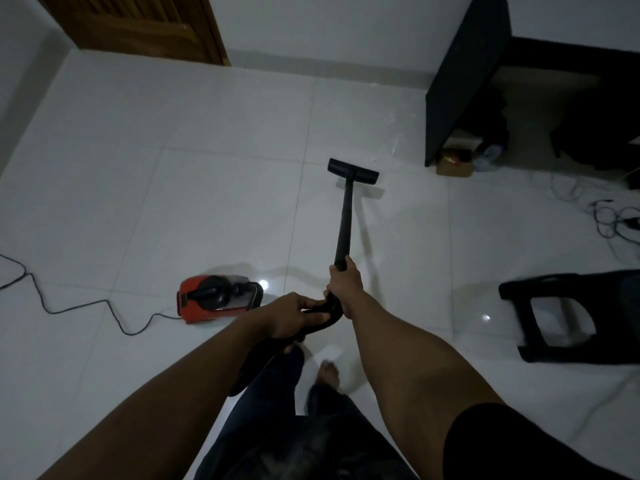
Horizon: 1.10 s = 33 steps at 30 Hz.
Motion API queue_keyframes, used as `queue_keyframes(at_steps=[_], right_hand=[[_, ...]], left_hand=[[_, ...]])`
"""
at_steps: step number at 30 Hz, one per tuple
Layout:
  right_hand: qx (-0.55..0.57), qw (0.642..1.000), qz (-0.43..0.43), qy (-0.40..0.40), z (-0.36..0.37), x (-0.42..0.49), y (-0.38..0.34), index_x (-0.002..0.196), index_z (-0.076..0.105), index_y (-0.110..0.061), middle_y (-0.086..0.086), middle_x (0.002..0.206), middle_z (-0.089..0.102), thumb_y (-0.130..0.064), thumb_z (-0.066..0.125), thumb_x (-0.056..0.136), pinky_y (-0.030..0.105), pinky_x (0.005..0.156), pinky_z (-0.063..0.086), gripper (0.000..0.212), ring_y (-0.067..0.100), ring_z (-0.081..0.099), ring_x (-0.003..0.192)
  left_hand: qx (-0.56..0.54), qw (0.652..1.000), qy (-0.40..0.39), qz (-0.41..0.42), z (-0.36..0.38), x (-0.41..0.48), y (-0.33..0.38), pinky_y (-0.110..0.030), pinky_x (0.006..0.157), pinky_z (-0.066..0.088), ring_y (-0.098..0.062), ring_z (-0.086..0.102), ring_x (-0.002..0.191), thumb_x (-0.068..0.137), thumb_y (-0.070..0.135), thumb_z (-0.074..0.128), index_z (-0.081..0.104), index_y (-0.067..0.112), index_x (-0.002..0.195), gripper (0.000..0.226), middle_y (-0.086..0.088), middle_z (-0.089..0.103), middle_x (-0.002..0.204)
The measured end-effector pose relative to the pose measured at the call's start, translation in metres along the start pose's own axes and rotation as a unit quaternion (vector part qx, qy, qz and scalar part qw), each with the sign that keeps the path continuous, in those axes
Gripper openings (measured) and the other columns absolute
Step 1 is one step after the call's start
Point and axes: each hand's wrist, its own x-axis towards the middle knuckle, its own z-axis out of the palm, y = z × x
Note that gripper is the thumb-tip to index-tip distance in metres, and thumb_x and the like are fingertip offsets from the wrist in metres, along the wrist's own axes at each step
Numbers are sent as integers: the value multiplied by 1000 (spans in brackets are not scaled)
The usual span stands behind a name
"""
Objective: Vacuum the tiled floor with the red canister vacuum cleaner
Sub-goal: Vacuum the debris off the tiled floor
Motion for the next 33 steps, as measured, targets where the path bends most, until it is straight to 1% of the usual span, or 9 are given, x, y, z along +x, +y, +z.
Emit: queue_keyframes(at_steps=[2,6,10,16,20,23,26,29,33], right_hand=[[-4,1000,4,7,-12,-19,35,153,21,-40,13,118,58,-25,48,101,27,50,49,60,19,53,57],[-4,1000,18,20,-27,-52,99,154,21,-40,15,117,59,-25,48,101,27,50,50,61,20,54,60],[7,999,29,34,-37,-88,159,153,23,-40,15,112,60,-26,48,102,30,55,51,59,20,53,59],[17,999,24,41,-44,-153,262,151,28,-33,12,109,63,-25,44,102,25,49,49,52,19,56,61],[17,998,42,46,-40,-195,327,151,27,-33,6,108,64,-24,46,101,20,47,45,54,17,62,69],[31,998,47,35,-39,-218,373,148,34,-28,10,110,66,-22,45,100,25,53,50,49,22,65,76],[47,998,44,28,-42,-237,405,145,39,-22,13,109,66,-20,45,101,26,54,50,45,22,64,75],[54,997,53,31,-49,-246,425,148,35,-24,15,107,65,-20,46,101,25,50,48,48,21,61,70],[92,992,81,29,-54,-247,447,149,31,-29,11,78,54,-17,46,100,30,47,44,52,19,48,54]], left_hand=[[1,1000,-11,-2,33,-16,-11,-19,46,49,-10,62,44,98,45,58,49,31,145,50,7,66,62],[-3,999,-52,-10,85,-41,-37,-28,49,53,-19,61,46,96,49,58,49,37,144,50,-7,65,70],[10,997,-71,-16,134,-65,-64,-30,50,54,-19,60,46,95,51,58,49,36,144,53,-8,64,72],[29,996,-89,3,215,-122,-119,-32,52,54,-20,60,47,93,54,59,48,36,144,55,-8,64,73],[46,994,-104,1,260,-160,-152,-30,49,53,-18,58,45,95,49,60,53,32,142,51,-9,62,74],[62,992,-111,-4,295,-187,-172,-27,47,51,-14,57,43,95,49,60,52,31,143,52,-8,62,74],[69,991,-113,-4,320,-205,-184,-25,45,50,-10,59,41,95,48,60,52,29,143,52,-6,63,74],[56,992,-114,-8,339,-211,-193,-26,44,49,-12,57,41,94,48,62,56,31,140,50,-8,63,72],[38,993,-113,-11,360,-212,-204,-27,45,49,-15,56,42,92,49,64,58,31,138,50,-9,62,72]])
